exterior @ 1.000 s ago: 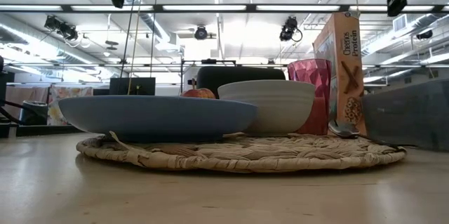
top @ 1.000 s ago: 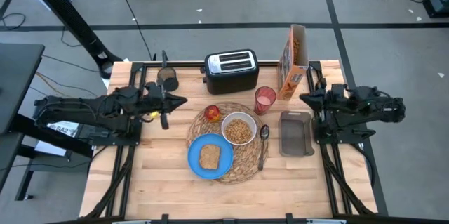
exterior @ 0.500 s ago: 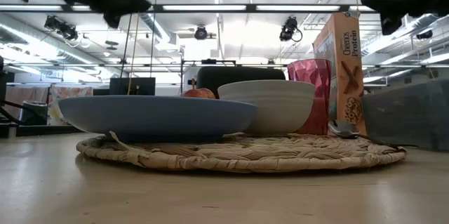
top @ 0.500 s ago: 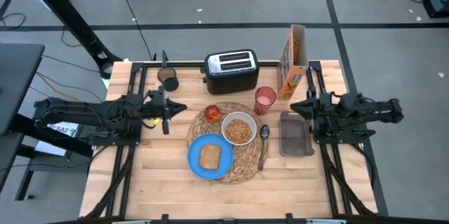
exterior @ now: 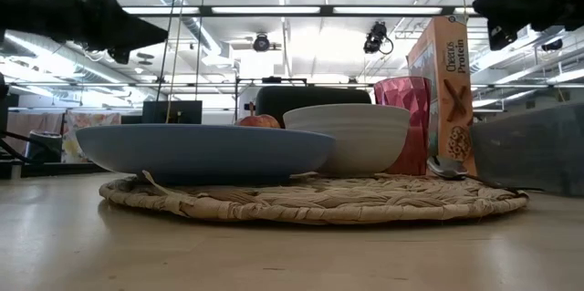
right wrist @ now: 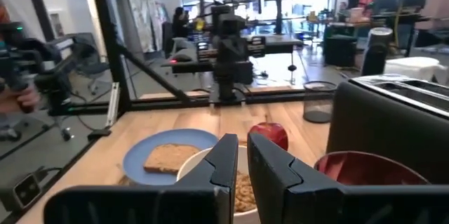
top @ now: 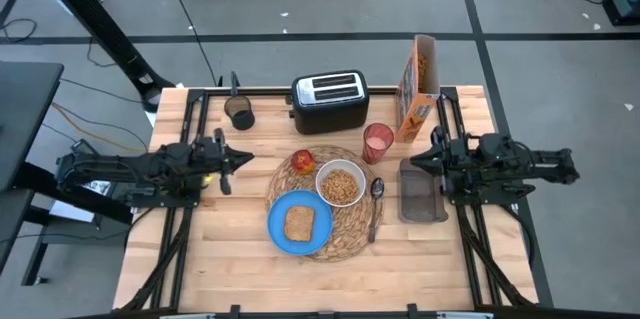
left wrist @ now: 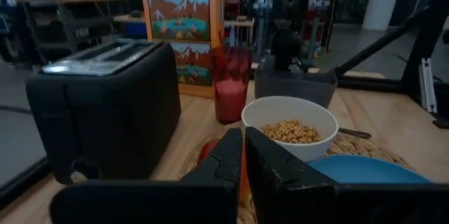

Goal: Arrange a breakfast setting
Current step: Return to Home Position

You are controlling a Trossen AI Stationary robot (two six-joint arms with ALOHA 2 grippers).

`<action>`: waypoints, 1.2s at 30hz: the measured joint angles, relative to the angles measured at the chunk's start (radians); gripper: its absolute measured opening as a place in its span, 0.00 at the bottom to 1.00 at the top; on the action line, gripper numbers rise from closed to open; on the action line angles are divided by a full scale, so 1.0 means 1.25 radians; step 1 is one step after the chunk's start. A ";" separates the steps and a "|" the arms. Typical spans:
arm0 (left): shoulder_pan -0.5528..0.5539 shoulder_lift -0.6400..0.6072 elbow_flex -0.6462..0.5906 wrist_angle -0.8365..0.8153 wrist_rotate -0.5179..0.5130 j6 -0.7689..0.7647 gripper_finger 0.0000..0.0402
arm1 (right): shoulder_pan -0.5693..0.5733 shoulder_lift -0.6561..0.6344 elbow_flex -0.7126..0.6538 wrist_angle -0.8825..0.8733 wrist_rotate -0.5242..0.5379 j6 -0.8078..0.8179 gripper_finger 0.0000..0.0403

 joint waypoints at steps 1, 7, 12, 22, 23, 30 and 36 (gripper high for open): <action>-0.001 -0.019 -0.008 0.001 0.001 0.009 0.07 | -0.005 0.000 0.000 -0.001 -0.015 -0.001 0.11; -0.017 -0.101 -0.025 -0.022 0.025 0.061 0.07 | -0.027 0.000 -0.045 0.027 -0.041 0.002 0.11; -0.030 -0.152 -0.025 -0.069 0.054 0.072 0.07 | -0.046 0.000 -0.122 0.137 -0.094 0.008 0.11; -0.040 -0.215 -0.025 -0.133 0.057 0.074 0.07 | -0.070 0.004 -0.170 0.244 -0.086 0.007 0.11; -0.040 -0.220 -0.028 -0.133 0.057 0.076 0.07 | -0.074 0.004 -0.170 0.255 -0.086 0.007 0.11; -0.040 -0.247 -0.097 -0.064 0.082 0.076 0.07 | -0.092 -0.003 -0.170 0.330 -0.106 0.007 0.11; -0.040 -0.248 -0.100 -0.038 0.119 0.095 0.07 | -0.121 -0.008 -0.170 0.318 -0.106 0.012 0.11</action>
